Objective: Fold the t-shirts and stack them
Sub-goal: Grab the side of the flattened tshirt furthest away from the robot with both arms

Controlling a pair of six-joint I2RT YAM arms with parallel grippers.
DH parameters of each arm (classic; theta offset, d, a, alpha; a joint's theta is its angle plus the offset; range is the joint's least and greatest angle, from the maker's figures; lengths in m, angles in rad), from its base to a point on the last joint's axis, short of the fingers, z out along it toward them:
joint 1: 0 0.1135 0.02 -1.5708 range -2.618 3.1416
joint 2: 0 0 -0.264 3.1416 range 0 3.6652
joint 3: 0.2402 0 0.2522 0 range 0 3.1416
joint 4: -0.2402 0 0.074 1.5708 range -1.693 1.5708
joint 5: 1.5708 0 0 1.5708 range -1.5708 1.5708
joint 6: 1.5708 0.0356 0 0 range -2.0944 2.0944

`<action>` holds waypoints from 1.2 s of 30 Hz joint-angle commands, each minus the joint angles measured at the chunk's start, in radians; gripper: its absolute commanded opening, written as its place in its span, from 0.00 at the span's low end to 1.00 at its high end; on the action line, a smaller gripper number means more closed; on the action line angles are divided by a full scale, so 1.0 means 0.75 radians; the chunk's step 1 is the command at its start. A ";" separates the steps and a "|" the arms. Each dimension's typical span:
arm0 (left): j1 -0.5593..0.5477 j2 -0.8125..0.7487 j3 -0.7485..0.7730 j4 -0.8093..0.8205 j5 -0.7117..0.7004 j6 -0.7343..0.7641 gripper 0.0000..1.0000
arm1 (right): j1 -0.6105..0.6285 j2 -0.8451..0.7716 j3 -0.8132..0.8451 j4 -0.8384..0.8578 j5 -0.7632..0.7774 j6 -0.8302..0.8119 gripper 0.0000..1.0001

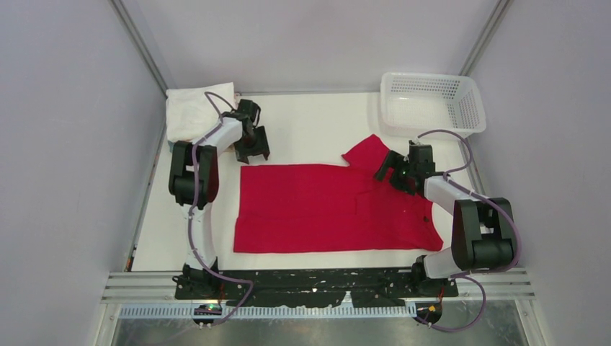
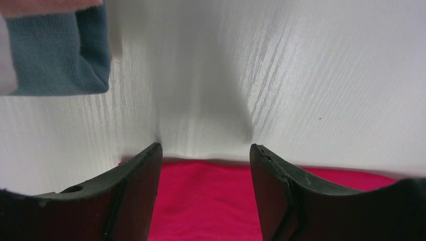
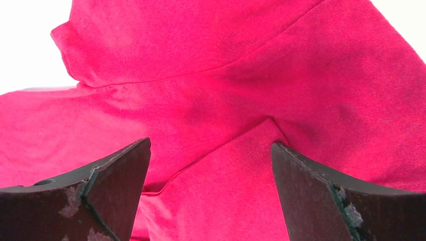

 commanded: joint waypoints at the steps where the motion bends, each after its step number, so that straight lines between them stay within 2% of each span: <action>1: 0.005 -0.108 -0.051 0.036 -0.027 -0.028 0.66 | -0.060 0.004 -0.039 -0.159 0.134 -0.014 0.95; 4: 0.007 -0.150 -0.083 0.069 -0.046 -0.015 0.66 | -0.075 0.011 -0.038 -0.169 0.129 -0.010 0.95; 8: 0.011 -0.156 -0.072 -0.006 -0.112 -0.027 0.66 | -0.087 0.010 -0.022 -0.183 0.123 -0.023 0.95; 14: 0.028 -0.225 -0.134 0.079 -0.101 -0.029 0.66 | -0.086 -0.008 -0.017 -0.157 0.077 -0.049 0.95; 23: 0.026 -0.125 -0.110 -0.022 -0.058 -0.152 0.63 | -0.086 -0.042 -0.027 -0.142 0.057 -0.050 0.95; 27: 0.024 -0.105 -0.140 0.032 -0.057 -0.176 0.62 | -0.087 -0.064 -0.042 -0.137 0.056 -0.051 0.95; 36: 0.007 -0.033 -0.005 -0.109 -0.117 -0.201 0.58 | -0.085 -0.116 -0.049 -0.121 0.029 -0.053 0.95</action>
